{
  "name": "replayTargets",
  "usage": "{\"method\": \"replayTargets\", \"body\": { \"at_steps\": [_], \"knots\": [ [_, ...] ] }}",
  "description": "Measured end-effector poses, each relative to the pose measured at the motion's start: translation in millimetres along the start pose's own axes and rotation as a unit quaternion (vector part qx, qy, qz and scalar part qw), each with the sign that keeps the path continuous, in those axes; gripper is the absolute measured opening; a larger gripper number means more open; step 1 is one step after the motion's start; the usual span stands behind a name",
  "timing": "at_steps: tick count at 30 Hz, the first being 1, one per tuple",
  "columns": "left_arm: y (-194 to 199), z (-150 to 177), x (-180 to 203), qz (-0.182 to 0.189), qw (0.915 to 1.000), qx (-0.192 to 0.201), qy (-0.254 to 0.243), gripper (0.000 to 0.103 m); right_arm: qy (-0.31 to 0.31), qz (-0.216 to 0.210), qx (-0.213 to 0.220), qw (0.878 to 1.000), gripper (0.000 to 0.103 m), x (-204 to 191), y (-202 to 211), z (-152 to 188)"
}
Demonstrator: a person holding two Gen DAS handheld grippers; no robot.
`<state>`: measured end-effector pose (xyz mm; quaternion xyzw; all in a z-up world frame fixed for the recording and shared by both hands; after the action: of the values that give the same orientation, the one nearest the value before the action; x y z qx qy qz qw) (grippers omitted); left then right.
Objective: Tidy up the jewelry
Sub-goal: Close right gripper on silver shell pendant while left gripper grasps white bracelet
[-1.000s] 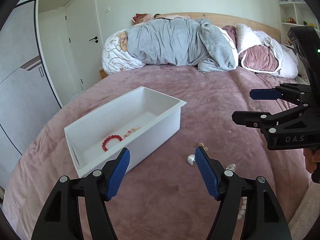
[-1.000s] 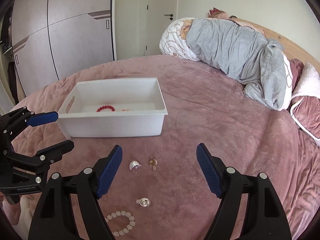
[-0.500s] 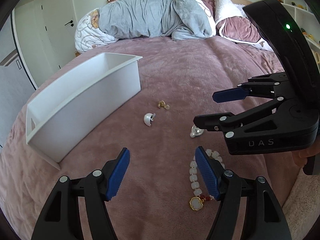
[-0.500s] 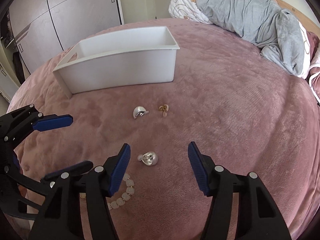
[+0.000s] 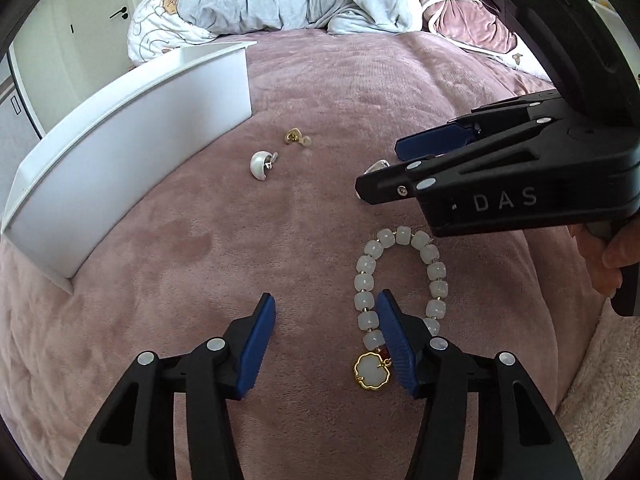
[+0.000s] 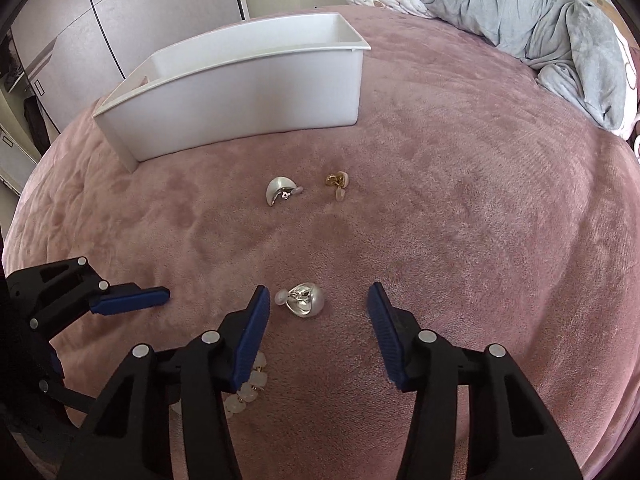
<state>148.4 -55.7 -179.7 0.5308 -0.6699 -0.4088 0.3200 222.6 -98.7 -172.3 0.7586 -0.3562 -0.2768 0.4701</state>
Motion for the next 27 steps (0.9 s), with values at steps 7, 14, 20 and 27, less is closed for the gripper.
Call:
{"method": "replayTargets", "body": {
  "at_steps": [7,14,20,27],
  "knots": [
    [-3.3,1.4,2.5,0.016,0.9999,-0.002,-0.001,0.051,-0.001,-0.007,-0.011,1.000,0.044,0.6,-4.8,2.0],
    [-4.8,2.0,6.6,0.018,0.9997,-0.010,-0.012,0.044,0.013,-0.007,-0.021,1.000,0.023,-5.9,-12.1,4.6],
    [-4.8,-1.6,-1.4,0.029,0.9990,-0.020,0.027,0.026,0.016,-0.001,-0.011,1.000,0.022,-6.7,-9.4,5.3],
    [1.3,-5.2,-11.9,0.039,0.9979,-0.022,0.047,0.015,0.006,0.006,-0.002,1.000,0.019,-1.0,-1.0,7.8]
  ]
}}
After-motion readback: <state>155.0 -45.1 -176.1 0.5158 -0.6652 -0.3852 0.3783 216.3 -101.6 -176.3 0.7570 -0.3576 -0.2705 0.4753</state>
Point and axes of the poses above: each gripper's, at about its wrist camera, not at the fingertips, and y roughly against the way its jaws point, x to its right, z to its underside, the point moved 7 cm from there along -y, roughly the way its jaws point, and after that the axes turned 5 degrees about -x, right-handed, at the moved point
